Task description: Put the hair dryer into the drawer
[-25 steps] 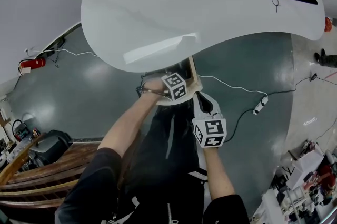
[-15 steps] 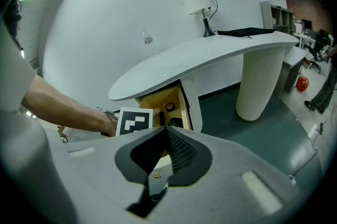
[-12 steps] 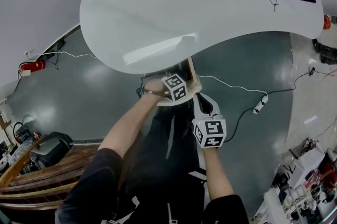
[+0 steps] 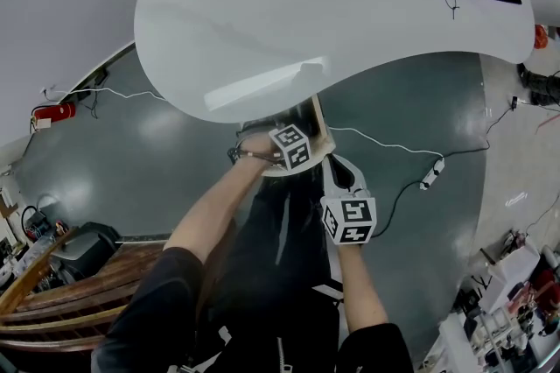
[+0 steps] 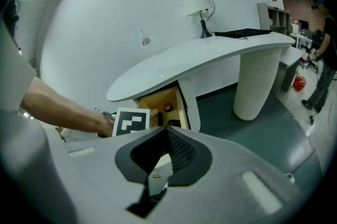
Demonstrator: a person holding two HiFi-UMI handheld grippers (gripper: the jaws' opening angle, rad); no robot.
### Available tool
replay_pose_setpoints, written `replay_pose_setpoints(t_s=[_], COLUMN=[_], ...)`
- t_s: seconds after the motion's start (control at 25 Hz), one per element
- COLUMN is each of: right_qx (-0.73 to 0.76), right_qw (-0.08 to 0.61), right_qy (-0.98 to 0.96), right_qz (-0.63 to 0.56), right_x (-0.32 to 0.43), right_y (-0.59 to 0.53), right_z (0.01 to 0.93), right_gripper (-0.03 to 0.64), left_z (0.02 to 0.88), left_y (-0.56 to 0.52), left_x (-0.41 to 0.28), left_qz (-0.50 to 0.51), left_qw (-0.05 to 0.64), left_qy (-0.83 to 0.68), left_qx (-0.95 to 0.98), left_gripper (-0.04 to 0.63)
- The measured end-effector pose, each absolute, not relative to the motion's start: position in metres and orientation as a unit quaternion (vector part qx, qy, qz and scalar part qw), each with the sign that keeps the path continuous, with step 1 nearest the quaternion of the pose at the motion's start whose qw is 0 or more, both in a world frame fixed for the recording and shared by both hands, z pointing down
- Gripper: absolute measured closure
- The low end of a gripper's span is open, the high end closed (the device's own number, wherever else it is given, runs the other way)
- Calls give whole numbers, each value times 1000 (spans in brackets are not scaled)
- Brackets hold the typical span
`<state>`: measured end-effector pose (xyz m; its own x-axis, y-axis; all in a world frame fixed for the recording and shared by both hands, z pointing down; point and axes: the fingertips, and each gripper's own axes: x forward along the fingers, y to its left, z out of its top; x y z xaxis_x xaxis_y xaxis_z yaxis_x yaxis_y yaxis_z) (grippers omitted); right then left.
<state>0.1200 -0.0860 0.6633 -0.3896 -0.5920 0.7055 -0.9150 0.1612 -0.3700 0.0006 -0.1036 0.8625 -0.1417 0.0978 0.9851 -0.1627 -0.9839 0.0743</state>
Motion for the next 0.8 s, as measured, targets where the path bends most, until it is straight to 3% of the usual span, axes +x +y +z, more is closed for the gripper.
replay_pose_setpoints(t_s=[0.8], right_qx=[507], right_qw=[205], right_qy=[-745], right_qz=[382], right_x=[109], right_y=[-80], right_z=[651], right_gripper=[613], left_z=[831], left_y=[-109], left_x=[7], left_qz=[723], left_qw=[89], left_qy=[-59], left_qx=[683], left_gripper=[396])
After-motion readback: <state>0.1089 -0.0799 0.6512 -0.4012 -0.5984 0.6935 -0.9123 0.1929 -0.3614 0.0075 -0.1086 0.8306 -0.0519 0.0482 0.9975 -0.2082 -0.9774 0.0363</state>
